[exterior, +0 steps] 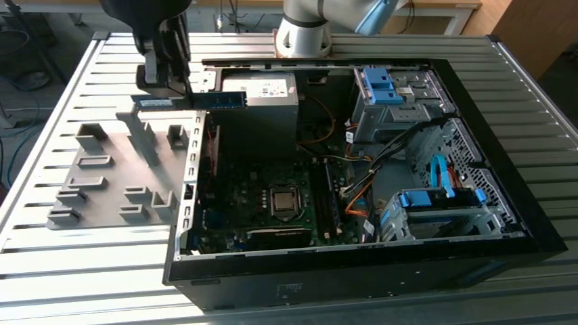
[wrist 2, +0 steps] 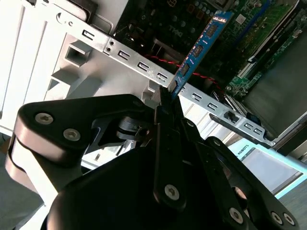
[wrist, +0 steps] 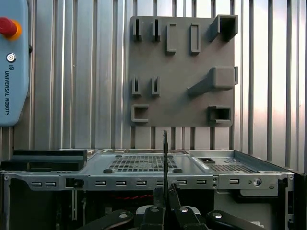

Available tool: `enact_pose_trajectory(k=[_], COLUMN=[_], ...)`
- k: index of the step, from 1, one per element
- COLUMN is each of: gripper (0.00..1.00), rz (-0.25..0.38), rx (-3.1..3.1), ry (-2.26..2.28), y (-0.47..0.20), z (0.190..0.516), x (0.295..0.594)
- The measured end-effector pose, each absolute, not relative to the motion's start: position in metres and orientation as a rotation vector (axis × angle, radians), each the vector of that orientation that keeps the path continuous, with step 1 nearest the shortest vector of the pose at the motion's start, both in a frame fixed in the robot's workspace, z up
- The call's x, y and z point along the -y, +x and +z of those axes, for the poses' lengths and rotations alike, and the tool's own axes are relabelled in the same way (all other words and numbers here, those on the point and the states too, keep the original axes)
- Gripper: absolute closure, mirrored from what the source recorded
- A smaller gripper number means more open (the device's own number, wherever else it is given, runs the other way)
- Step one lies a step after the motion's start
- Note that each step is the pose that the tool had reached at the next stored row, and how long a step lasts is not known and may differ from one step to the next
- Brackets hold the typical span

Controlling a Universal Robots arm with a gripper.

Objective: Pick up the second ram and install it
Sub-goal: 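Pick up the second ram and move it above second insertion slot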

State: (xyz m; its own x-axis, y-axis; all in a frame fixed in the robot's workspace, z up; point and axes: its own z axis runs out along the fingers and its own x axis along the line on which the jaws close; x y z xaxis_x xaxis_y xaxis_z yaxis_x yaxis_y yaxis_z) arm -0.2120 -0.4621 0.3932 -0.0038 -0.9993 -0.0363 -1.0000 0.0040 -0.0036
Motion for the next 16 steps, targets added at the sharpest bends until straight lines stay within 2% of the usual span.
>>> enact_pose_trajectory(k=[16], gripper=[0.86], rz=[0.036], rx=[-2.206], ry=[-2.197], y=[-0.194], z=[0.393], x=[0.462])
